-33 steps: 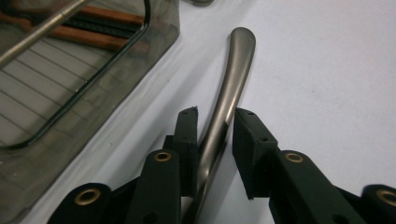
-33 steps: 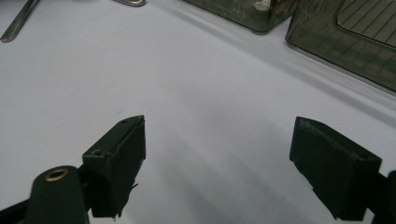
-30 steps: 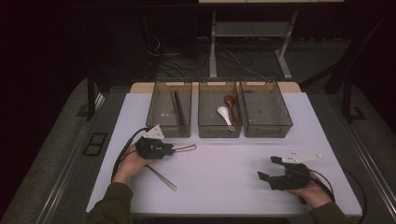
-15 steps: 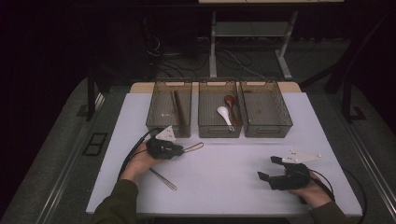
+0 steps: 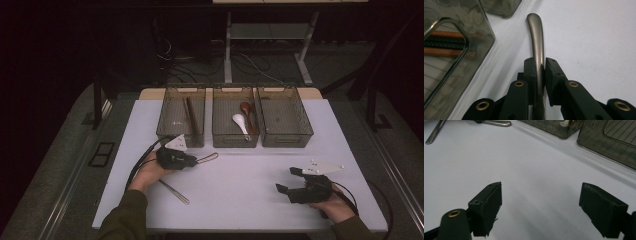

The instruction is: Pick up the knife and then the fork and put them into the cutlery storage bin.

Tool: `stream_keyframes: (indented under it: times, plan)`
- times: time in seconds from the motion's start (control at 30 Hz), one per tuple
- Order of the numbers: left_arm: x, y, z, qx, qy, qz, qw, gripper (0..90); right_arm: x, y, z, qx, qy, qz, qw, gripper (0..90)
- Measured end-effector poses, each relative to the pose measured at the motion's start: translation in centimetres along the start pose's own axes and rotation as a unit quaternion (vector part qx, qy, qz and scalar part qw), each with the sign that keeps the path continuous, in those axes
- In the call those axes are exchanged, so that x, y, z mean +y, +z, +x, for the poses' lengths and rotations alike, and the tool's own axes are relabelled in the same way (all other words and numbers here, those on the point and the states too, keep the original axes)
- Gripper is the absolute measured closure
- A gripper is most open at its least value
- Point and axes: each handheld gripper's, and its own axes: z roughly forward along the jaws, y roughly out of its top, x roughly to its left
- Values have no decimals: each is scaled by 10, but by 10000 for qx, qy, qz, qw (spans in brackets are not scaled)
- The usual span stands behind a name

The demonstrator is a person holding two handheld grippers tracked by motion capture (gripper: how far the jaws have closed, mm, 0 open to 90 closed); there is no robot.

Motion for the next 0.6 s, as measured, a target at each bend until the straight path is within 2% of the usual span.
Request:
stream_keyframes:
  times: [0.27,0.3,0.6]
  plan:
    - [20,14,-13,-271,435,175,9985,798,0,0,0,18,20,-23,10000,186]
    - [23,16,-14,-292,416,173,9986,797,0,0,0,32,30,-34,10000,186]
    - [49,27,-25,-463,631,-50,9969,797,1,0,1,16,9,-21,10000,186]
